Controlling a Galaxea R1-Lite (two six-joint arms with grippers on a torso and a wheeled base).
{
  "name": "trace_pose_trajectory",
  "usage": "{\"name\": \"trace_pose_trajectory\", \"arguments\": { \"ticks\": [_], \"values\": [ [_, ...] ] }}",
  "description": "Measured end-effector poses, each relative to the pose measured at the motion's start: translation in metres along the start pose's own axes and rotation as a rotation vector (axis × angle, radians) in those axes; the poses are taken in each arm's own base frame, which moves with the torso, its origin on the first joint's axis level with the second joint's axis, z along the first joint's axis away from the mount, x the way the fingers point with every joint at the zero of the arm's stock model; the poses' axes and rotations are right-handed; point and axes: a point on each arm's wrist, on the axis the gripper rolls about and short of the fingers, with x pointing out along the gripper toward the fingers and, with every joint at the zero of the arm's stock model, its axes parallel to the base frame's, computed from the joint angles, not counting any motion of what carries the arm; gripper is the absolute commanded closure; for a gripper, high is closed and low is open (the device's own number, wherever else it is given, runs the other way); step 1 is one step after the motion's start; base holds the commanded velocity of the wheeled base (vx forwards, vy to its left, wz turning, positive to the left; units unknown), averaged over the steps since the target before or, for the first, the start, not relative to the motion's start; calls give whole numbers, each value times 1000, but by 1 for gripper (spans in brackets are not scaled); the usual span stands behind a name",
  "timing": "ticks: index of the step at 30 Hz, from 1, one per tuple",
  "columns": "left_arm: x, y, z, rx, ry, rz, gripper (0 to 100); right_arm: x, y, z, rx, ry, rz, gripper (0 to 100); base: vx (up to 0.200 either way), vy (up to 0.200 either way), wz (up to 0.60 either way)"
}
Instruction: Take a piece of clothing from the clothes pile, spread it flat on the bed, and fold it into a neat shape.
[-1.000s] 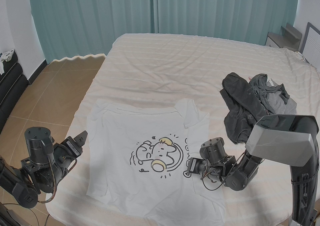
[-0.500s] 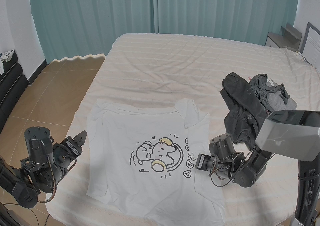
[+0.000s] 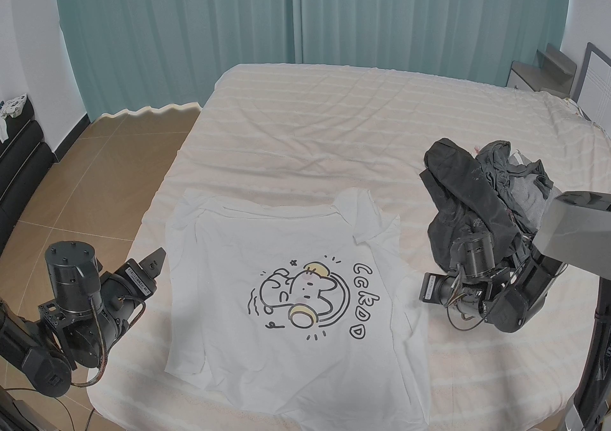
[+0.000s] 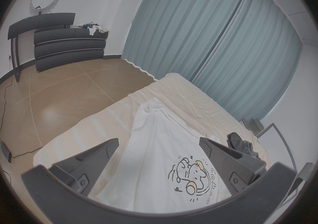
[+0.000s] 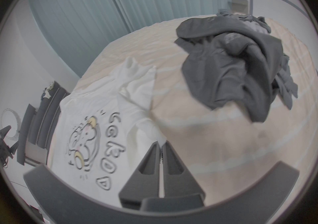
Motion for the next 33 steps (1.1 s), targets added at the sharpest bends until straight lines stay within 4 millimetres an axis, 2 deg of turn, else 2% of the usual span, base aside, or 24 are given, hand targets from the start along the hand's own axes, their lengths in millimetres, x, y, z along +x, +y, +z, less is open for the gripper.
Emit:
{"name": "trace_pose_trajectory", "arguments": {
  "ticks": [8,23,33],
  "values": [
    [0,0,0,-1,-1,-1,0,2,-37,17,5,-18,-61,100,0,0,0],
    [0,0,0,0,-1,-2,0,11,-74,28,-4,-26,-150,100,0,0,0],
    [0,0,0,0,-2,0,0,13,-86,30,-3,-19,-181,100,0,0,0]
  ]
}}
